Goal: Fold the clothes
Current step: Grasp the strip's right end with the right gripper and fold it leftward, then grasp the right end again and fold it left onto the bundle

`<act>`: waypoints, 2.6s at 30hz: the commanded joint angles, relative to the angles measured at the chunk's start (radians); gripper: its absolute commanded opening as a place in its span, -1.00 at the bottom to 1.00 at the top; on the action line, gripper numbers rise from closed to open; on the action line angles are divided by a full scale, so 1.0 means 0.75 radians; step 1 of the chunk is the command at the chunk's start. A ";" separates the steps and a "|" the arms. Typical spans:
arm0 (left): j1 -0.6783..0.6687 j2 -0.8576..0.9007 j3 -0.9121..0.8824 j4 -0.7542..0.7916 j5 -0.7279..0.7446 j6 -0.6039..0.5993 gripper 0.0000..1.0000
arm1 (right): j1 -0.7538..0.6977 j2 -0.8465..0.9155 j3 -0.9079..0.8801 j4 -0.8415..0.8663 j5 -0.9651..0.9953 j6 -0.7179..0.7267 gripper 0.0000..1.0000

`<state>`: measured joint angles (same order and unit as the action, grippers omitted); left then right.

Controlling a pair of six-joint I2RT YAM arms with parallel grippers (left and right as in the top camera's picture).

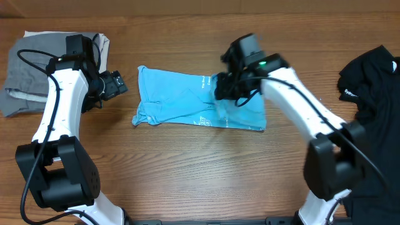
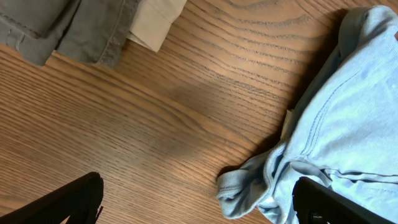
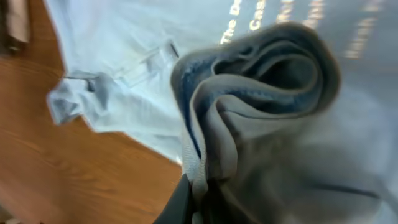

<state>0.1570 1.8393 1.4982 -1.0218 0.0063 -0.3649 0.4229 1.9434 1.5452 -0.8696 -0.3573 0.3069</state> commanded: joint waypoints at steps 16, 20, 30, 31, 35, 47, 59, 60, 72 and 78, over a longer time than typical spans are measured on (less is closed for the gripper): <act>-0.001 0.008 -0.005 0.003 -0.010 -0.013 1.00 | -0.109 -0.058 0.064 -0.151 0.022 0.005 0.20; -0.001 0.008 -0.005 0.003 -0.009 -0.013 1.00 | -0.095 -0.032 0.018 -0.130 0.021 0.007 0.19; -0.001 0.008 -0.005 0.003 -0.009 -0.013 0.99 | 0.122 0.014 0.015 0.105 -0.189 0.226 0.35; -0.001 0.008 -0.005 0.003 -0.009 -0.013 0.99 | 0.167 0.015 0.015 0.132 -0.189 0.208 0.53; -0.001 0.008 -0.005 0.003 -0.009 -0.013 1.00 | 0.298 0.015 0.015 0.141 -0.178 -0.137 0.76; -0.001 0.008 -0.005 0.003 -0.009 -0.013 1.00 | 0.094 -0.025 0.073 -0.173 0.435 -0.058 0.59; -0.001 0.008 -0.005 0.003 -0.010 -0.013 0.99 | -0.421 -0.025 -0.062 -0.311 0.169 -0.193 0.56; -0.001 0.008 -0.005 0.003 -0.010 -0.013 0.99 | -0.436 -0.025 -0.095 -0.282 0.167 -0.193 0.55; -0.001 0.008 -0.005 0.003 -0.010 -0.013 1.00 | -0.452 -0.023 -0.497 0.234 -0.041 -0.266 0.02; -0.001 0.008 -0.005 0.003 -0.010 -0.013 1.00 | -0.542 -0.041 -0.440 0.194 -0.035 -0.267 -0.93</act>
<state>0.1570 1.8393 1.4982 -1.0214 0.0063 -0.3649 0.0753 1.9366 1.1702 -0.6785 -0.3889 0.1108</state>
